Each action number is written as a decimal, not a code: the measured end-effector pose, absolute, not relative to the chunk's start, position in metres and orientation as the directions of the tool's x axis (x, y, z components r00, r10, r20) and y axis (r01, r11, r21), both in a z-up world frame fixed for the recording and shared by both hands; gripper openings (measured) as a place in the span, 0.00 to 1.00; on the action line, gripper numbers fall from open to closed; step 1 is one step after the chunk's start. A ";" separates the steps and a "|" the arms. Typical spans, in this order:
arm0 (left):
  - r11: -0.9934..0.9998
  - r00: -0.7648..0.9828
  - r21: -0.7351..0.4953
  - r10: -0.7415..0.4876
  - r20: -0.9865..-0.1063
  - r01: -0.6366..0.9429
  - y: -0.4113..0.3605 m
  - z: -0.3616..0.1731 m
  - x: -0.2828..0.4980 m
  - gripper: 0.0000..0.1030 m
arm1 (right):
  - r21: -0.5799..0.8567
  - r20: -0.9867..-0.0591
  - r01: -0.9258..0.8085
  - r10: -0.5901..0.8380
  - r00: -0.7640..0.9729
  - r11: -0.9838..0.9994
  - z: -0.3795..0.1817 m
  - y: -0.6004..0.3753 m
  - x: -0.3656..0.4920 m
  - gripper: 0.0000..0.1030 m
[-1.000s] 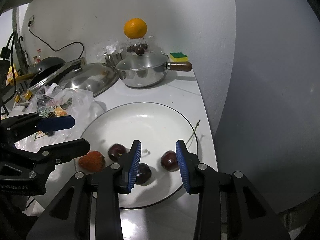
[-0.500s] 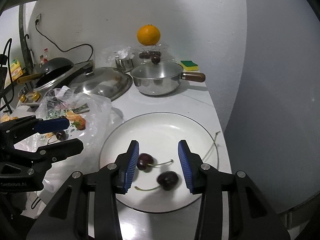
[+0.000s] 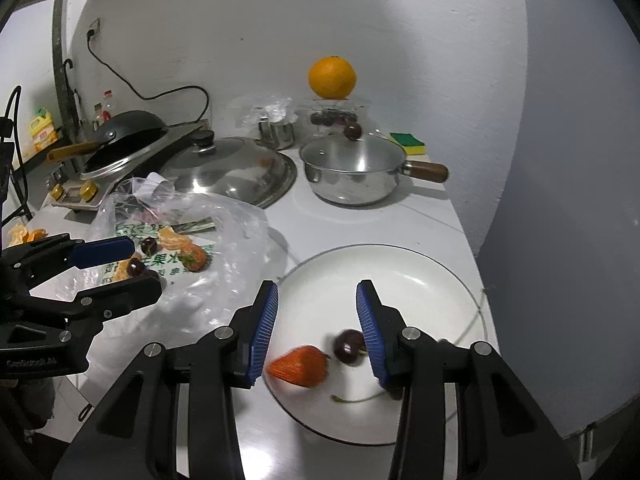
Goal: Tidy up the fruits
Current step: 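Move both open grippers back to the fruit on the plastic bag, then close left gripper on a tangerine segment while right gripper closes on a strawberry, then lift the tangerine segment with left gripper and strawberry with right gripper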
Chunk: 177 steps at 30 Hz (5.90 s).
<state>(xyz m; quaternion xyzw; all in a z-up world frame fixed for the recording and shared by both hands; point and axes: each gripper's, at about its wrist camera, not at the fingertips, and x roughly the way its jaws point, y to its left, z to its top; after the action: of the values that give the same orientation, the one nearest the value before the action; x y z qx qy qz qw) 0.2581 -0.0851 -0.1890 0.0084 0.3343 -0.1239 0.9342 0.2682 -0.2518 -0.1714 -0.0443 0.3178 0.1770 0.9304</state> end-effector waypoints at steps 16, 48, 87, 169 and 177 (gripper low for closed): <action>0.984 0.772 -0.088 -0.174 -0.611 0.152 -0.026 -0.191 0.250 0.60 | 0.011 -0.612 -0.419 0.337 0.715 0.908 -0.169 -0.194 0.270 0.42; 0.991 0.769 -0.055 -0.133 -0.625 0.126 0.022 -0.225 0.273 0.61 | 0.034 -0.664 -0.511 0.401 0.631 0.859 -0.198 -0.126 0.299 0.42; 0.992 0.653 0.081 -0.001 -0.757 0.096 0.050 -0.276 0.294 0.59 | 0.050 -0.716 -0.505 0.383 0.583 0.862 -0.224 -0.093 0.328 0.42; 0.975 0.731 -0.062 -0.200 -0.652 0.211 0.017 -0.203 0.249 0.23 | 0.016 -0.651 -0.489 0.380 0.657 0.872 -0.183 -0.128 0.291 0.34; 0.972 0.729 -0.048 -0.205 -0.653 0.230 -0.003 -0.199 0.252 0.23 | 0.027 -0.641 -0.471 0.377 0.669 0.882 -0.181 -0.150 0.287 0.34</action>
<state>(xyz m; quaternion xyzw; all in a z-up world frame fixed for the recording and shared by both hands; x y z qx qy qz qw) 0.2516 -0.0027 -0.1993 0.0182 0.3489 -0.1169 0.9297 0.2871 -0.1499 -0.1807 -0.0703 0.3340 0.2325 0.9107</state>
